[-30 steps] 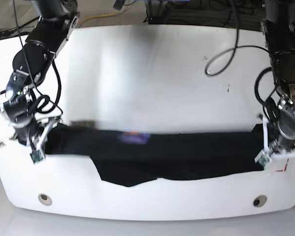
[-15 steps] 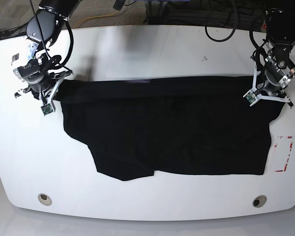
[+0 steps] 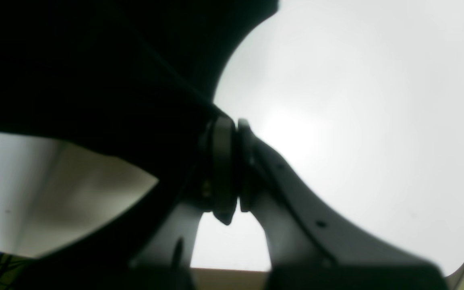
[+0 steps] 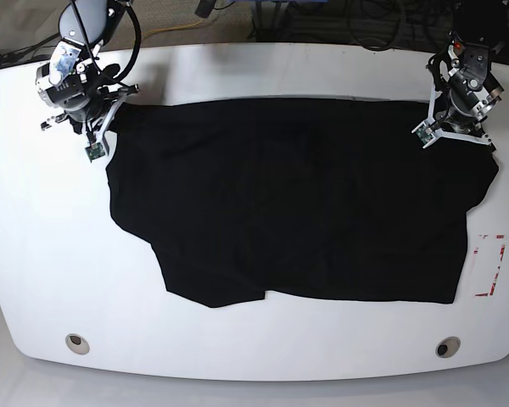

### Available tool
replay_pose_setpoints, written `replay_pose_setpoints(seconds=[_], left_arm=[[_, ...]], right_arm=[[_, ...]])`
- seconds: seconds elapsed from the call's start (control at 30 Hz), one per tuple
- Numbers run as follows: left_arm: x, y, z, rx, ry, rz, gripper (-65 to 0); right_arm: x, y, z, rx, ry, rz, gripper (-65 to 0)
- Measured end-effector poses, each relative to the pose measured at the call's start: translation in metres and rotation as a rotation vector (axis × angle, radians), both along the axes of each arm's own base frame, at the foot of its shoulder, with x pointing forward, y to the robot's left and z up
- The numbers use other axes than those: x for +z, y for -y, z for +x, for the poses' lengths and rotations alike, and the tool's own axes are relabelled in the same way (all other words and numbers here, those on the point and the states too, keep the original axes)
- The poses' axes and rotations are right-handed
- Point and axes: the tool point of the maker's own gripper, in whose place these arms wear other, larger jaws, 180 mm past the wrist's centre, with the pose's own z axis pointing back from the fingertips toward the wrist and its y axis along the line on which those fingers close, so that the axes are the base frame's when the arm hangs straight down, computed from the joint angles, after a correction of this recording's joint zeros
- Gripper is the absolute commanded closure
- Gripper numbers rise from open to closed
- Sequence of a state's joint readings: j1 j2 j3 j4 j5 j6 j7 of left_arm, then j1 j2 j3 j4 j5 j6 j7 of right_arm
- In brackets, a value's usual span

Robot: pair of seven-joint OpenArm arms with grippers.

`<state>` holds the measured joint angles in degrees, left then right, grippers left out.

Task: Fold the T-shirt properly
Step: 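Release the left gripper and regrasp the shirt corner nearby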

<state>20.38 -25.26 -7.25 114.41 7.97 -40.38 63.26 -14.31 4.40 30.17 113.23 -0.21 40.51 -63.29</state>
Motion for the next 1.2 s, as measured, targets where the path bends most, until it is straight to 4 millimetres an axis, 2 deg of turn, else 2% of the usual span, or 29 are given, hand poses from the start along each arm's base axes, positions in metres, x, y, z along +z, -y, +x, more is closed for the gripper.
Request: replay_pose_setpoints(seconds=[0.2,0.33,0.47,0.63,0.73,0.83,1.0,1.1,1.2], left_arm=[[-0.007,-0.001,-0.010,-0.002,-0.023,-0.003,-1.5],[-0.015,-0.001,-0.017,-0.005,-0.045,-0.015,-15.4],[-0.015,0.000,-0.018,-0.004,-0.047,-0.018,-23.3],[-0.017,0.004,-0.019,0.010,-0.042,-0.035,-23.3],[-0.006,-0.002,-0.015,0.083,0.015,-0.108,-23.6],[0.006,-0.020,-0.011,0.188,0.077,-0.148,-23.6],[0.009,-0.007,0.003,0.210,0.063,-0.184,-23.6],[0.017,-0.006,0.015,0.213,0.074,-0.170,-23.6],[0.015,-0.001,0.012,0.213,0.054,-0.208,-23.6]], right_arm=[[-0.014,-0.008,-0.021,-0.014,-0.052,0.021,0.0],[-0.018,-0.011,-0.027,-0.018,-0.067,0.031,0.0],[-0.020,-0.012,-0.030,-0.022,-0.076,0.033,0.0],[-0.022,-0.012,-0.035,-0.022,-0.087,0.032,0.0],[-0.022,-0.013,-0.034,-0.018,-0.087,0.031,0.0],[-0.021,-0.014,-0.033,-0.015,-0.083,0.037,0.0],[-0.021,-0.014,-0.032,-0.016,-0.083,0.032,0.0],[-0.020,-0.014,-0.029,-0.016,-0.075,0.034,0.0],[-0.018,-0.015,-0.024,-0.016,-0.063,0.036,0.0]])
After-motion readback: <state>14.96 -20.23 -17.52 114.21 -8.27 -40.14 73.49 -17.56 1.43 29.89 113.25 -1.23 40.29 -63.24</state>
